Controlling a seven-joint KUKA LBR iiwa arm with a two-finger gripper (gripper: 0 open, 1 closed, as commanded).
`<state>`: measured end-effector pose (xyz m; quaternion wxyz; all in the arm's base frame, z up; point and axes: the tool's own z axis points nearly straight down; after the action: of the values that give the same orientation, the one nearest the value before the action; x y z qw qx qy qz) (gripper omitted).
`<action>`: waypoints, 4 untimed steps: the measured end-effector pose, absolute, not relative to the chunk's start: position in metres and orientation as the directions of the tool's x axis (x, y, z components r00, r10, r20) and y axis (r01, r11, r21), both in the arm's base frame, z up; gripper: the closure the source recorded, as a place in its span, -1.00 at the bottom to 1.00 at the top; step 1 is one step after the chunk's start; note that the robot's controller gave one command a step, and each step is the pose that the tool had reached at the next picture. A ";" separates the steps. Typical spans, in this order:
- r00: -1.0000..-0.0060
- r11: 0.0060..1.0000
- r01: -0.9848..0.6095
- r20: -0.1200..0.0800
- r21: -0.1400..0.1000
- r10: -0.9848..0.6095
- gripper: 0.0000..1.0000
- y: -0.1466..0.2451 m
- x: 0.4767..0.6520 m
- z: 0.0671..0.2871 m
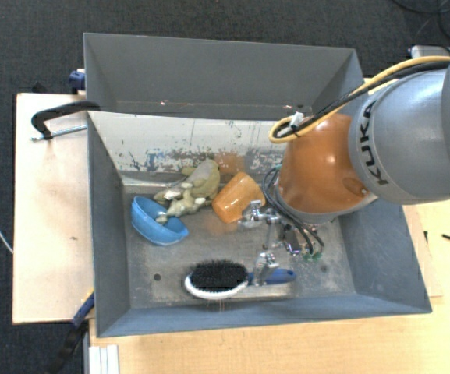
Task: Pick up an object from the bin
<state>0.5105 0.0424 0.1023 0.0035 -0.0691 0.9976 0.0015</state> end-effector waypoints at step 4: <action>-0.950 0.950 -0.312 -0.004 0.000 -0.312 1.00 -0.011 0.531 0.072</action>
Offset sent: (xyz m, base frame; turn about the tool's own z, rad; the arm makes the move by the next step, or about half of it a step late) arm -0.0048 -0.0387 0.0063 -0.1010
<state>0.5309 -0.0108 0.0720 0.0021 -0.1582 0.9874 0.0003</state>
